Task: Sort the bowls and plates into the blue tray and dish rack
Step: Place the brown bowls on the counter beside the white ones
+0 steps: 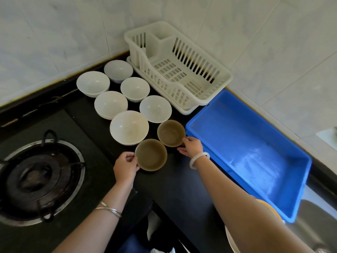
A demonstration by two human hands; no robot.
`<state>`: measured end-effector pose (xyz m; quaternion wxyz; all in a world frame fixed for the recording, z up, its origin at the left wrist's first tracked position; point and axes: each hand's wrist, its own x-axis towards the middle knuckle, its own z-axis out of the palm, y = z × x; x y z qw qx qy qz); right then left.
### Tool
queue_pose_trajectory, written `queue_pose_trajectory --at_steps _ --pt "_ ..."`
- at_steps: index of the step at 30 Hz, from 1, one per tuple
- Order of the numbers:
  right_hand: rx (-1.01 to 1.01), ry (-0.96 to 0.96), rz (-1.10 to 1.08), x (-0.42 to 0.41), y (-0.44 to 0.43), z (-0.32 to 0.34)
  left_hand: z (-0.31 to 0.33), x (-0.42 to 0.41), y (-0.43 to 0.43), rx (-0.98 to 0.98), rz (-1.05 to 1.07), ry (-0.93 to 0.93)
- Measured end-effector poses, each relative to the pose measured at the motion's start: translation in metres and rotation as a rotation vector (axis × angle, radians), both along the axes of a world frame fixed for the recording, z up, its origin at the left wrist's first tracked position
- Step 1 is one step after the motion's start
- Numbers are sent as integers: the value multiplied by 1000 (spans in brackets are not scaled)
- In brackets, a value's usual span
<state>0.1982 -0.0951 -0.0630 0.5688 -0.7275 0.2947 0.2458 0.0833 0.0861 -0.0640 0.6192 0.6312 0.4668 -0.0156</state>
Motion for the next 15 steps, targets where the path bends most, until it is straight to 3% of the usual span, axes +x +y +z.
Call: queue_pose_trajectory --at_steps 6,10,15 --pt "-52 -86 86 -18 -16 13 13 -10 -3 288 -193 -4" --pt "-90 -207 191 -42 -37 38 34 -17 -18 459 -257 -106" --pt "-288 -382 257 -86 -90 66 59 -21 -71 505 -481 -263"
